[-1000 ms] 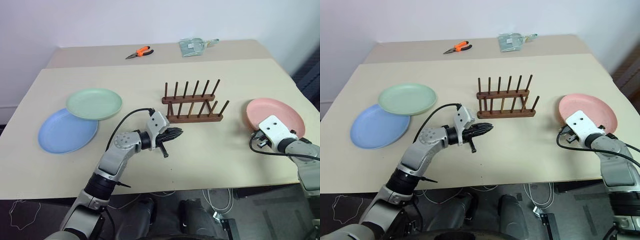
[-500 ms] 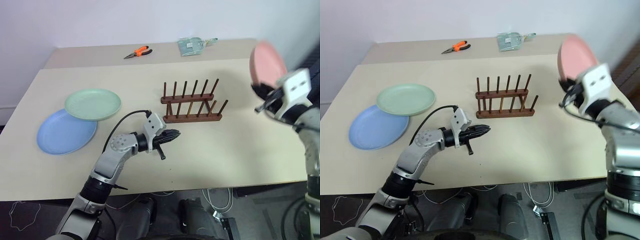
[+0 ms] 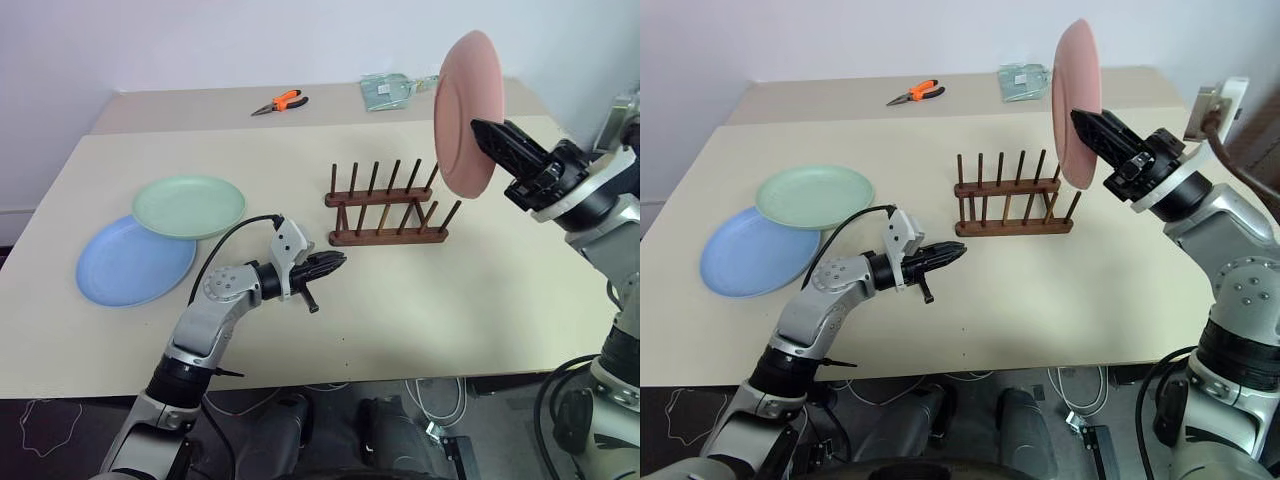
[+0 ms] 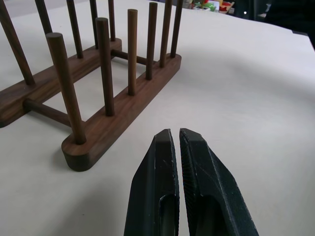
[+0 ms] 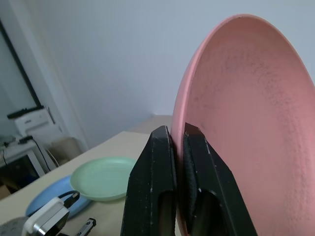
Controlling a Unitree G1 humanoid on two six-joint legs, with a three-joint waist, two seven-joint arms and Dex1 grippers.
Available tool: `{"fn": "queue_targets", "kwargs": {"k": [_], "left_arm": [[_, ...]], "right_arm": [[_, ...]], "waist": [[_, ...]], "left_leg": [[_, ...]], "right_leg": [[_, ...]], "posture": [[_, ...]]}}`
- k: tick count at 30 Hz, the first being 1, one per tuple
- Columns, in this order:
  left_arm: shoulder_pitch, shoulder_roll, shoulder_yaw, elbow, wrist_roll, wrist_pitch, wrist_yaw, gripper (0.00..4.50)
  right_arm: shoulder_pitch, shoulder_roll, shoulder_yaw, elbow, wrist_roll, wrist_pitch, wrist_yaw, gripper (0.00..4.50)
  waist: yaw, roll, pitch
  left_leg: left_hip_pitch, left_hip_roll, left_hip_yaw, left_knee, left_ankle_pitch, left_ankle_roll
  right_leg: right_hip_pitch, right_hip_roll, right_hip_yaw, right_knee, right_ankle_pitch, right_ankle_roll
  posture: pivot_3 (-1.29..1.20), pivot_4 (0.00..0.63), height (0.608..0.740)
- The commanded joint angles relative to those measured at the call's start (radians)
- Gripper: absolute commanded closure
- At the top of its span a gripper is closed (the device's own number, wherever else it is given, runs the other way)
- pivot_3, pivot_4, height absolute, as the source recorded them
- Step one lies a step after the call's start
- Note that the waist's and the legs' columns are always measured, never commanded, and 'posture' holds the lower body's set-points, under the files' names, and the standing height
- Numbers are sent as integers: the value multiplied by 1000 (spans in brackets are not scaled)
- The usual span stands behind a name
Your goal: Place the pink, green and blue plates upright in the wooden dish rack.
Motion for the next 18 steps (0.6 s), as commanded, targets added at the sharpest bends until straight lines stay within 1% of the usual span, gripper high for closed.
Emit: {"fn": "queue_targets", "kwargs": {"k": [1, 6, 9, 15, 16, 17, 18], "left_arm": [[0, -2, 14, -41, -20, 2, 5, 4299], [-2, -2, 11, -40, -20, 3, 4, 4299], [-5, -3, 7, -38, -20, 3, 5, 4299], [-6, -3, 5, -43, -22, 3, 6, 4299], [-5, -3, 5, -44, -22, 3, 6, 4299], [-4, -2, 4, -46, -22, 3, 6, 4299], [-4, -1, 4, -46, -22, 3, 6, 4299]], "right_arm": [[-44, 1, -9, 29, 50, -4, 12, 4434], [-71, 3, -6, 100, 82, 11, 22, 4434], [-70, 1, 27, 149, 59, 25, 49, 4434], [-102, 19, 34, 257, 16, -11, 46, 4434], [-105, 19, 34, 268, 10, -14, 50, 3776], [-107, 18, 36, 276, 0, -20, 54, 3491], [-112, 17, 40, 286, -17, -33, 53, 3019]], "waist": [[0, 0, 0], [-1, 0, 0], [-1, 0, 0], [-1, 0, 0], [-1, 0, 0], [-1, 0, 0], [-1, 0, 0]], "left_leg": [[0, 0, 0, 0, 0, 0], [0, 0, 0, 0, 0, 0], [-1, 0, 0, 0, 0, 0], [-1, 0, 0, 0, 0, 0], [-1, 0, 0, 0, 0, 0], [-1, 0, 0, 0, 0, 0], [-1, 0, 0, 0, 0, 0]], "right_leg": [[0, 0, 0, 0, 0, 0], [0, 0, 0, 0, 0, 0], [-1, 0, 0, 0, 0, 0], [-1, 0, 0, 0, 0, 0], [-1, 0, 0, 0, 0, 0], [-1, 0, 0, 0, 0, 0], [-1, 0, 0, 0, 0, 0]], "posture": [[0, 150, 729], [0, 150, 729], [0, 150, 729], [0, 150, 729], [0, 150, 729], [0, 150, 729], [0, 150, 729]]}}
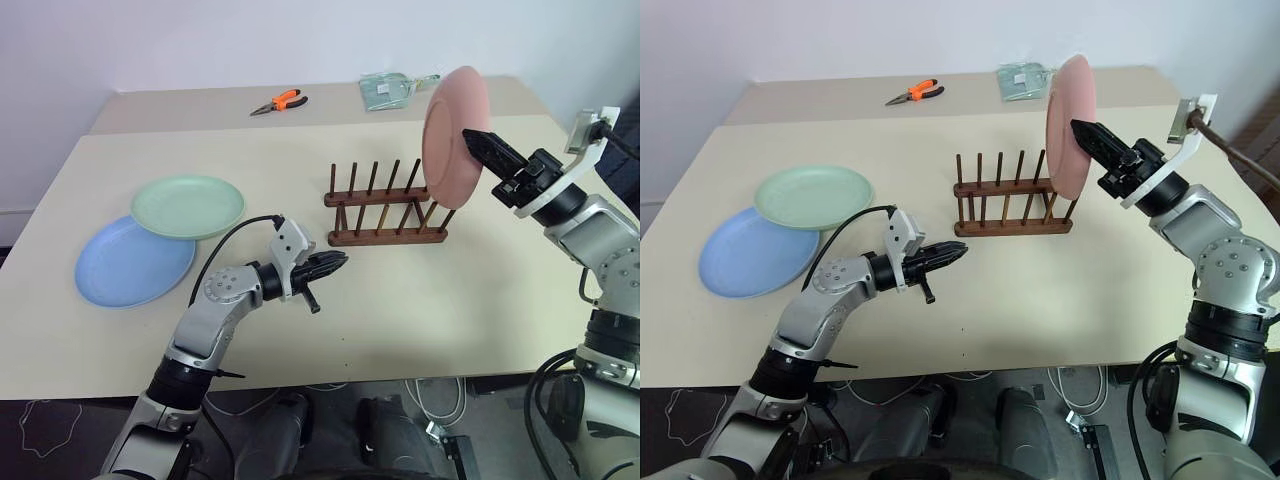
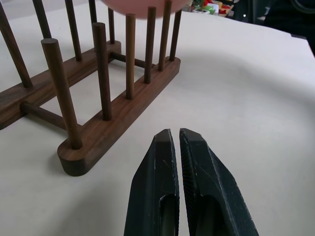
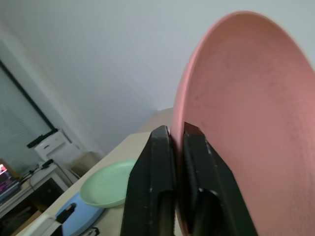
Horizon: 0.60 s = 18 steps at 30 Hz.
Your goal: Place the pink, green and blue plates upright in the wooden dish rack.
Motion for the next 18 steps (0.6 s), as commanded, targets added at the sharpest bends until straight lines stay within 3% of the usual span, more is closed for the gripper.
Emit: {"fn": "queue_targets", "kwargs": {"k": [1, 5, 8, 12, 14, 16, 17, 18], "left_arm": [[-5, 4, 7, -41, -13, 0, -3, 4299], [-4, 6, 8, -42, -13, 0, -3, 4299], [-3, 11, 13, -45, -23, 16, -6, 4299], [-2, 21, 26, -49, -36, 28, -5, 3016], [-3, 25, 30, -52, -35, 26, -2, 2009], [-9, 21, 61, -53, -40, 25, 22, 876], [-13, 17, 78, -53, -44, 26, 37, 355], [-32, 9, 126, -49, -29, 16, 101, 37]], "right_arm": [[-43, -1, 2, 15, -49, -50, 12, 2539], [-64, -22, 18, 39, -149, -131, 25, 536], [-73, -55, 30, 39, -241, -212, 53, 536], [-86, -111, 50, 29, -363, -312, 65, 471], [-85, -134, 71, 18, -429, -367, 77, 471], [-98, -153, 81, 17, -467, -401, 87, 0], [-104, -160, 84, 16, -480, -416, 96, 0], [-121, -182, 116, -30, -519, -437, 108, 0]], "waist": [[0, 0, 0], [0, 0, 0], [1, 0, 0], [0, 0, 0], [0, 0, 0], [-2, 0, 0], [-3, 0, 0], [-3, 1, 0]], "left_leg": [[0, 0, 0, 0, 0, 0], [0, 0, 0, 0, 0, 0], [0, 0, 0, 0, 0, 0], [-1, 0, 0, 1, 0, 0], [-1, 0, 0, 0, 0, 0], [-1, 0, 0, 0, 0, 0], [-1, 0, 0, 0, 0, 0], [-1, 0, 1, 0, 0, 0]], "right_leg": [[0, 0, 0, 0, 0, 0], [0, 0, 0, 0, 0, 0], [0, 0, 0, 0, 0, 0], [-1, 0, 0, 0, 0, 0], [-1, 0, 0, 0, 0, 0], [-1, 0, 0, 0, 0, 0], [-1, 0, 0, 0, 0, 0], [-1, 0, 0, 0, 0, 0]], "posture": [[0, 150, 729], [0, 150, 729], [0, 150, 729], [0, 150, 729], [0, 150, 729], [0, 150, 729], [0, 150, 729], [0, 150, 729]]}}
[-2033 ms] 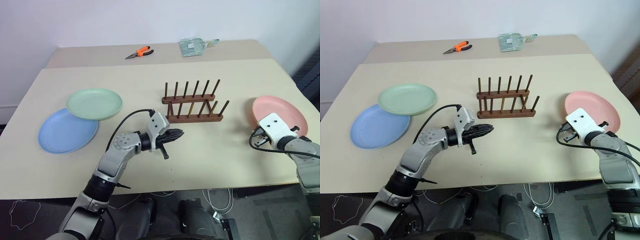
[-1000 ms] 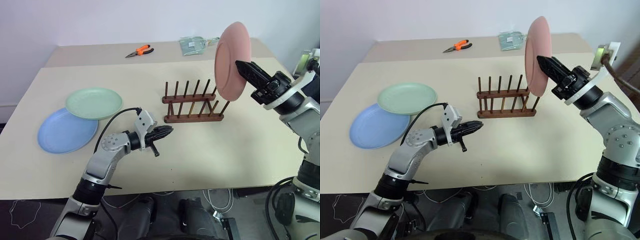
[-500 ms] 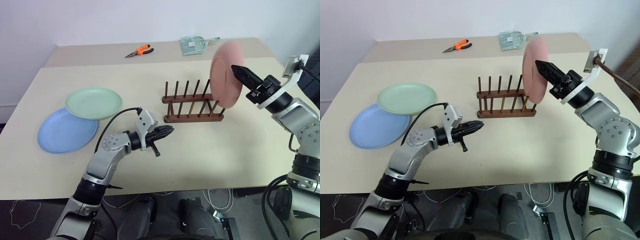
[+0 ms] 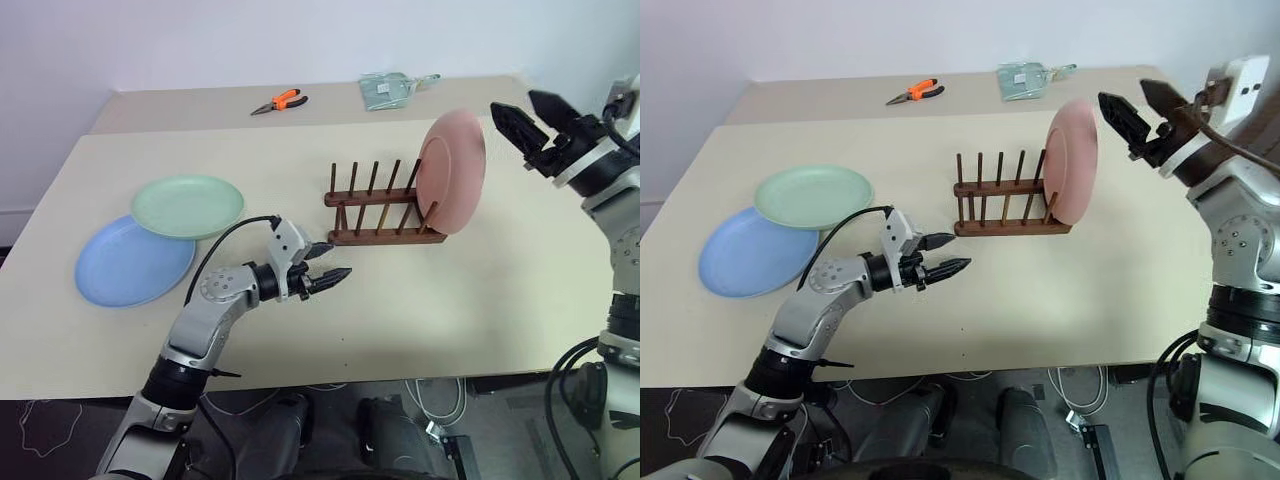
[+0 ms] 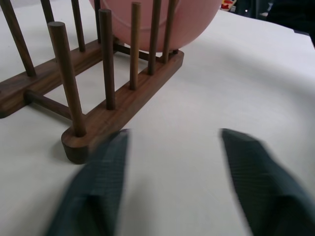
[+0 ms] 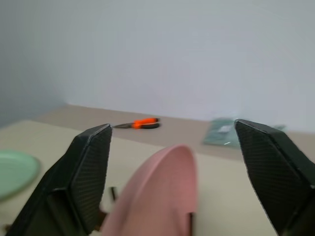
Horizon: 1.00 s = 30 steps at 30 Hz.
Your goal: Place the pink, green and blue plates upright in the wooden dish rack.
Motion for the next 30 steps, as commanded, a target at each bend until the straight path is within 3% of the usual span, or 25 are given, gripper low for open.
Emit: {"fn": "queue_targets", "kwargs": {"k": [1, 7, 10, 14, 17, 23, 27, 30], "left_arm": [[-58, -19, 171, -34, -6, -3, 179, 37], [-140, -27, 453, -73, 64, 70, 589, 37], [-170, -33, 562, -142, 78, 152, 755, 37], [-173, -47, 693, -214, 96, 386, 941, 37], [-191, -122, 829, -259, -7, 526, 1002, 37], [-219, -202, 935, -256, -127, 705, 1022, 37], [-274, -232, 1011, -162, -195, 734, 1036, 37], [-315, -237, 1061, -84, -230, 707, 1057, 834]], "right_arm": [[-68, -76, 90, -161, -113, -85, 55, 0], [-62, -80, 327, -409, -189, -60, 161, 0], [-37, -26, 414, -436, -219, -67, 174, 0], [-2, 38, 487, -407, -270, -105, 198, 0], [12, 67, 503, -387, -288, -119, 214, 0], [32, 97, 515, -376, -314, -128, 228, 0], [49, 111, 512, -391, -329, -119, 216, 0], [66, 111, 504, -406, -341, -115, 205, 0]], "waist": [[0, 1, 1], [-11, -1, 0], [-8, -4, 1], [7, -6, 2], [7, -6, 2], [4, -10, 1], [4, -10, 1], [4, -10, 1]], "left_leg": [[0, 0, 0, 0, 0, 0], [-6, 2, 0, 0, 0, -4], [-6, 1, 0, 3, 0, -3], [-6, 1, 0, 4, 0, -4], [-6, 0, 0, 5, 1, -8], [-6, 0, -1, 5, 1, -10], [-6, 1, -1, 4, 2, -11], [-6, 1, -1, 5, 2, -13]], "right_leg": [[0, 0, 0, 0, 0, 0], [-7, 1, -1, 4, 0, 1], [-5, 1, -1, 1, 2, 3], [-5, 2, -1, 1, 3, 4], [-5, 2, -1, 1, 4, 4], [-4, 2, -3, 2, 5, 4], [-5, 3, -3, 2, 5, 3], [-5, 3, -3, 2, 5, 3]], "posture": [[0, 150, 729], [0, 150, 729], [0, 150, 729], [0, 150, 729], [0, 150, 729], [0, 150, 729], [0, 150, 729], [0, 150, 729]]}}
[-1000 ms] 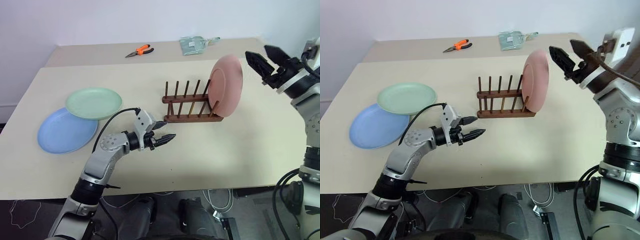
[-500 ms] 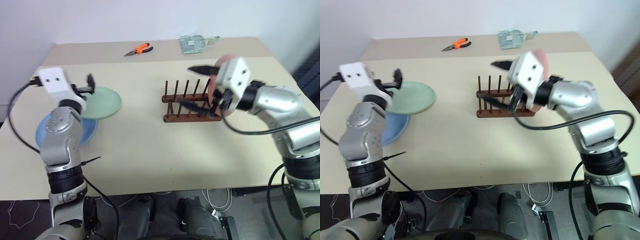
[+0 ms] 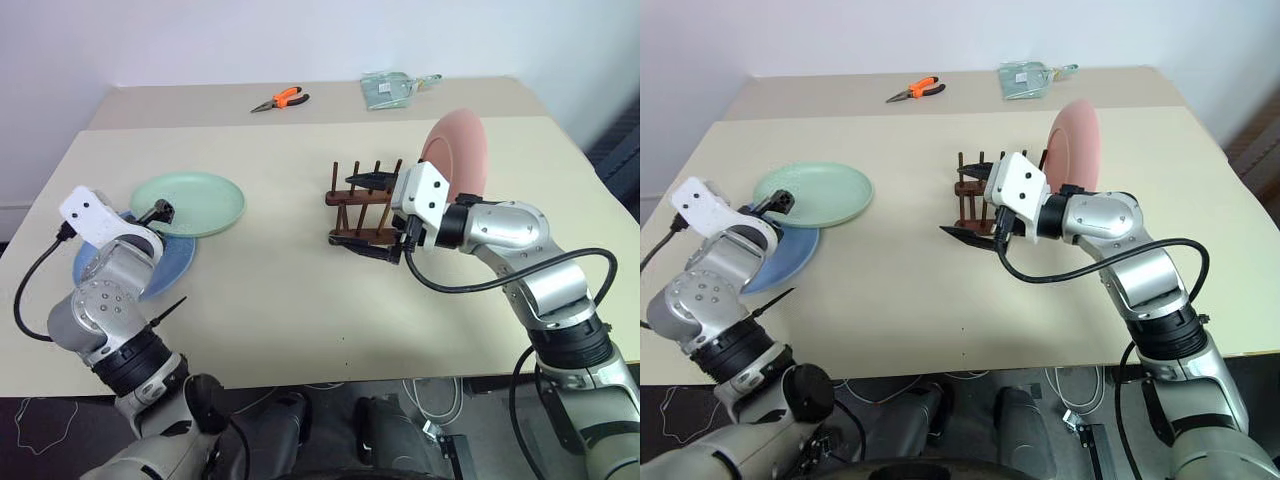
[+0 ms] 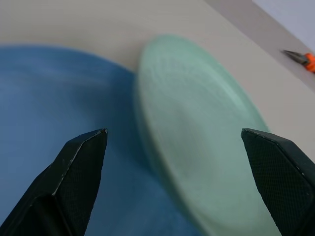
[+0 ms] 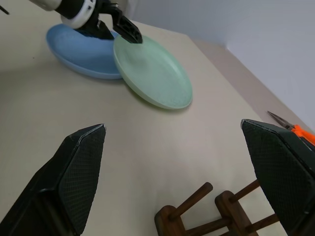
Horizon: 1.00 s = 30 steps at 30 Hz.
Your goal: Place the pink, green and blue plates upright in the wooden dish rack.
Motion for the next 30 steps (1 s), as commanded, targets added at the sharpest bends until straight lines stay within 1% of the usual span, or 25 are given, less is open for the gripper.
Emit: {"fn": "queue_targets", "kwargs": {"k": [1, 2, 4, 5, 6, 7, 8, 11, 14, 16, 17, 19, 23, 25, 28, 30], "left_arm": [[-45, 3, 57, 54, -50, -32, 28, 1252], [-62, -3, 78, 73, -69, -42, 44, 1792], [-83, -8, 102, 99, -94, -53, 65, 2667], [-86, -5, 104, 110, -101, -57, 70, 3223], [-89, -3, 103, 118, -109, -63, 72, 3670], [-90, 0, 98, 125, -117, -69, 71, 4247], [-88, 9, 78, 122, -125, -80, 54, 4385], [-84, 34, 2, 84, -138, -127, -12, 4385], [-75, 78, -113, 34, -127, -158, -87, 4385], [-99, 116, -236, -24, -122, -167, -153, 4385], [-129, 128, -304, -58, -129, -155, -177, 4385], [-182, 124, -383, -97, -159, -126, -198, 4385], [-226, 97, -454, -129, -193, -86, -196, 4385], [-242, 67, -458, -135, -221, -73, -174, 4385], [-246, 53, -463, -139, -236, -61, -162, 4385], [-239, 50, -473, -144, -241, -53, -159, 4500]], "right_arm": [[13, 0, -29, -46, -18, -12, -16, 0], [18, -1, -34, -50, -22, -13, -21, 0], [25, -2, -43, -54, -29, -15, -28, 0], [27, -2, -46, -56, -31, -15, -32, 0], [29, -3, -50, -57, -33, -16, -34, 0], [29, -4, -52, -58, -33, -15, -35, 0], [28, -4, -56, -58, -31, -13, -34, 0], [15, -1, -65, -53, -26, -8, -33, 0], [-5, 0, -64, -46, -37, -12, -30, 0], [-40, 1, -37, -31, -96, -66, -36, 0], [-67, 4, -4, -11, -159, -115, -46, 0], [-115, 20, 52, 39, -263, -200, -68, 0], [-187, 69, 123, 167, -407, -316, -122, 0], [-212, 91, 152, 233, -475, -371, -155, 0], [-236, 106, 170, 308, -565, -426, -209, 0], [-242, 103, 180, 355, -631, -458, -247, 526]], "waist": [[0, 0, 0], [0, 0, 0], [0, 0, 0], [0, 0, 0], [0, 0, 0], [0, 0, 0], [0, 0, 0], [0, -1, 0], [-1, -1, 0], [-1, -1, 0], [-1, -1, 0], [1, -1, 0], [-5, -2, 0], [-15, -2, 0], [-29, -2, 0], [-32, -2, 0]], "left_leg": [[0, 0, 0, 0, 0, 0], [0, 0, 0, 0, 0, 0], [0, 0, 0, 0, 0, 0], [0, 0, 0, 0, 0, -1], [0, 0, 0, 0, 0, -1], [0, 0, 0, 0, 0, -1], [0, 0, 0, 0, 0, -1], [0, 0, 0, 0, 0, -1], [0, 0, 0, 0, 0, -1], [0, 0, 0, 0, 0, -1], [0, 0, 0, 0, 1, -1], [0, 0, 0, 0, 1, -2], [1, 0, 1, -1, 1, -2], [3, 0, 2, -2, 1, -2], [3, 0, 1, -3, 2, -3], [3, 0, 2, -3, 3, -2]], "right_leg": [[0, 0, 0, 0, 0, 0], [0, 0, 0, 0, 0, 0], [0, 0, 0, 0, 0, 0], [0, 0, 0, 0, 0, 0], [0, 0, 0, 0, 0, 0], [0, 0, 0, 0, 0, 0], [0, 0, 0, 0, 0, 0], [0, 0, 0, 0, 0, 0], [0, 0, 1, 0, 0, 0], [0, 0, 1, 0, 0, -1], [-1, 0, 1, 0, 1, -1], [0, 0, 1, 0, 1, -1], [1, 0, 1, 0, 1, 0], [0, 0, 2, 0, 1, -1], [0, 1, 2, 2, 1, -1], [-1, 1, 3, 2, 1, -1]], "posture": [[0, 150, 729], [0, 150, 729], [0, 150, 729], [0, 150, 729], [0, 150, 729], [0, 150, 729], [0, 150, 729], [0, 150, 729], [0, 150, 729], [0, 150, 729], [0, 150, 729], [0, 150, 729], [0, 150, 729], [0, 150, 729], [0, 150, 729], [0, 150, 729]]}}
